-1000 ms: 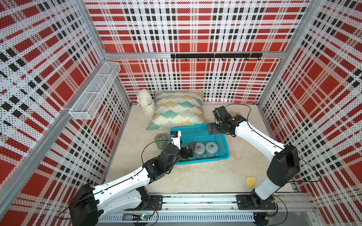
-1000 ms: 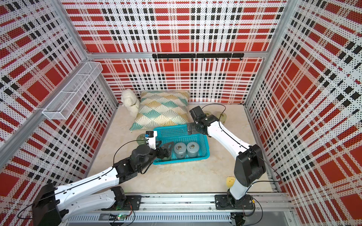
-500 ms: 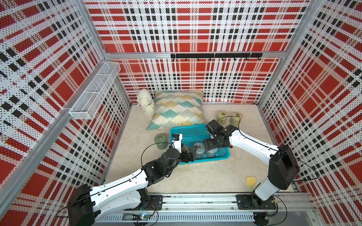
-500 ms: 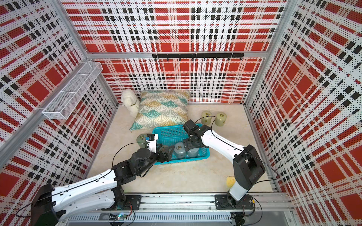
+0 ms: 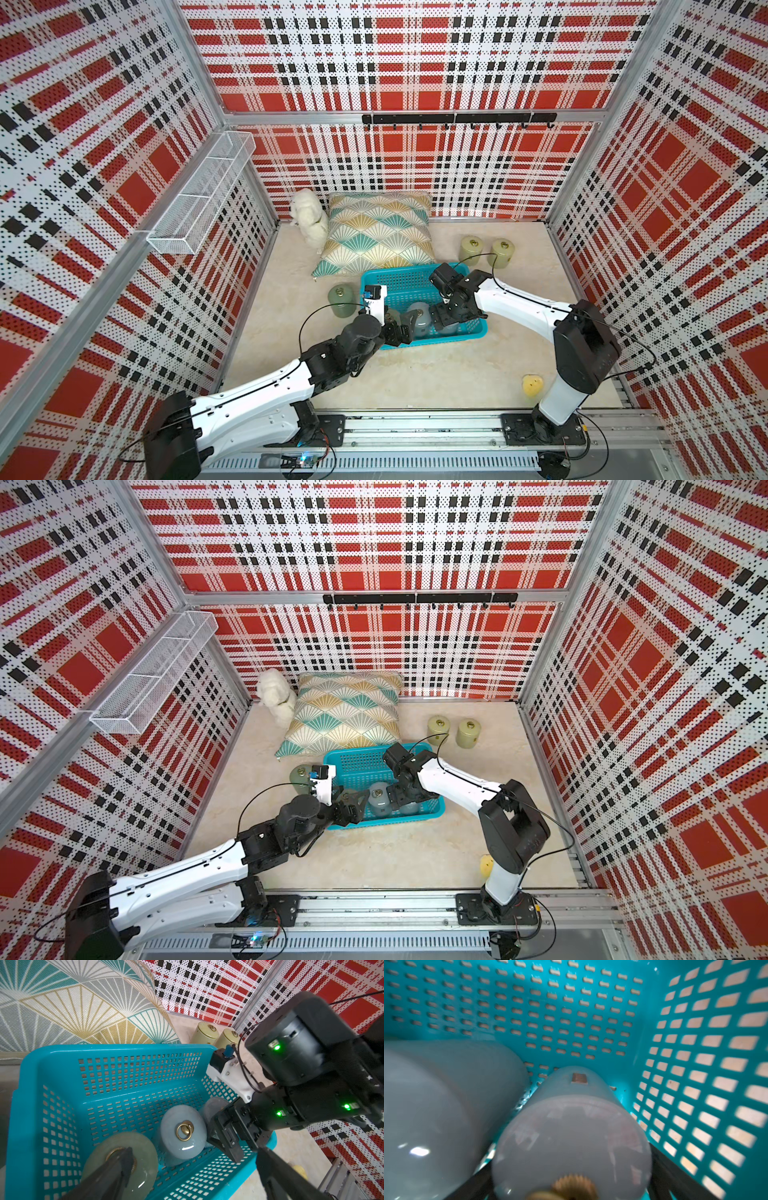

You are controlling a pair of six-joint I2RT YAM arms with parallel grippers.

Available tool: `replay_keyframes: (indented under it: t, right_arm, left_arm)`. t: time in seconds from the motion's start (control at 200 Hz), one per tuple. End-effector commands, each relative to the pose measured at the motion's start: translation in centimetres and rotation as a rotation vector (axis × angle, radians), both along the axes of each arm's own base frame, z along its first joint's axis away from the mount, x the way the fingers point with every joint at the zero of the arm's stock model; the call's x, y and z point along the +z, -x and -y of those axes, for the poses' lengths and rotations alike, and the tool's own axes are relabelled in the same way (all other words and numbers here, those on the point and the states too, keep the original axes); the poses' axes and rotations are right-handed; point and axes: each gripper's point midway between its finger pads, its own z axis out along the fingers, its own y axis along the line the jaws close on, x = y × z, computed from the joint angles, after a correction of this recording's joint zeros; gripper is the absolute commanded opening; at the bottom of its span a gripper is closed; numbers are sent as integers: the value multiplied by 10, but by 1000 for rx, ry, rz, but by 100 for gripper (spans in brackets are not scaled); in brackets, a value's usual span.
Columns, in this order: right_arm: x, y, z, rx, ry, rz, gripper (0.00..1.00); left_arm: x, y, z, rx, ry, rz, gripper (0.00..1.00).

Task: Take the tea canister out of the basket
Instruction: Pick up the tea canister from the basket.

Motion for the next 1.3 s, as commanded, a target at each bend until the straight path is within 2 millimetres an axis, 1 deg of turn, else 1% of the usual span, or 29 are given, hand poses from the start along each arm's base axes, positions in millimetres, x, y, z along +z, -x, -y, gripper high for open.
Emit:
replay_keyframes:
  t: [0.0,0.145,0.341,0.471,0.596,0.691,0.762,0.832,0.912,0.972,1.107,1.298]
  right_arm:
    - [-8,0,-2,8,10,-24,98]
    - [-15,-2,-4,13,23,-39,98]
    - [-19,-8,-7,14,29,-32,95]
    - [-16,-14,-7,6,34,-9,94]
    - [-14,-19,-9,-5,32,12,97]
    - [-12,-22,-10,-9,28,23,96]
    - [-11,-23,-12,-12,21,27,93]
    - [-10,-22,-13,-9,15,28,84]
    - [-8,-21,-13,-11,7,26,80]
    - [-4,-20,-12,-11,2,31,74]
    - [8,-21,-12,-13,-10,55,73]
    - [21,-23,-12,-15,-21,75,74]
  left_arm:
    - [0,7,5,-47,8,0,99]
    - [-5,11,9,-79,6,-25,99]
    - [-12,14,14,-109,-2,-44,99]
    - [-10,15,16,-116,2,-37,99]
    - [-8,14,16,-120,6,-33,99]
    - [-8,15,17,-126,5,-32,99]
    - [-8,15,17,-124,5,-31,99]
    - [-7,15,16,-123,6,-30,99]
    - [-6,15,16,-121,10,-28,99]
    - [-6,15,15,-118,9,-26,99]
    - [-4,14,16,-119,16,-20,99]
    - [-4,13,19,-123,15,-23,99]
